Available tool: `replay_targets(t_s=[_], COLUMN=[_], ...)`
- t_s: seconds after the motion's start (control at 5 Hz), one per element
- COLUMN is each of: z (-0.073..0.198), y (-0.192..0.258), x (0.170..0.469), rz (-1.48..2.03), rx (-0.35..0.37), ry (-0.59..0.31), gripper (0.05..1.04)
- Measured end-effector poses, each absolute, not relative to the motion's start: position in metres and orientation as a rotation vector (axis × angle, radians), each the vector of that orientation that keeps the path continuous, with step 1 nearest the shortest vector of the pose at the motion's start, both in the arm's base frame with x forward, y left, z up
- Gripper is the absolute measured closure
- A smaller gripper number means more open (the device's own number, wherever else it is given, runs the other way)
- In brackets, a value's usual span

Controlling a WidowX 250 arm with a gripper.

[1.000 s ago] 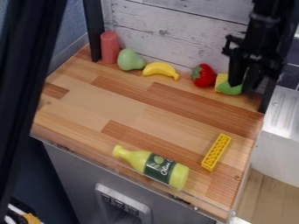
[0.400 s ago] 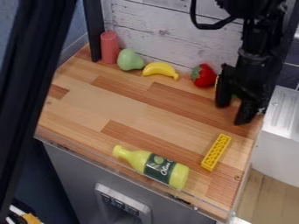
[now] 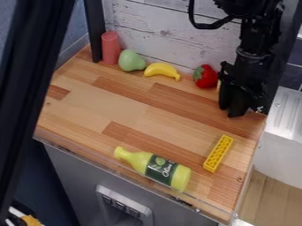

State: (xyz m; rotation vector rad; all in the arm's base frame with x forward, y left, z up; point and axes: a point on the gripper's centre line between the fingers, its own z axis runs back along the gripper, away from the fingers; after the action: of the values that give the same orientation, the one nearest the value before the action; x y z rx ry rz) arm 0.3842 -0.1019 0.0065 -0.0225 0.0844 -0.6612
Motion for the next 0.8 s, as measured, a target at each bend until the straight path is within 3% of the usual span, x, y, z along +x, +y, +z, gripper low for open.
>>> replay_targets(t_s=[0.2,0.4,0.8], z=[0.0072,0.0075,0.0049], y=[-0.1040,-0.1052,-0.1044], x=[0.3860,0.3896,0.3860], rz=[-0.585,-0.515,-0.486], rx=[-0.029,-0.028,-0.028], ry=[0.078,0.074,0.076], gripper=[0.912,1.020,1.030])
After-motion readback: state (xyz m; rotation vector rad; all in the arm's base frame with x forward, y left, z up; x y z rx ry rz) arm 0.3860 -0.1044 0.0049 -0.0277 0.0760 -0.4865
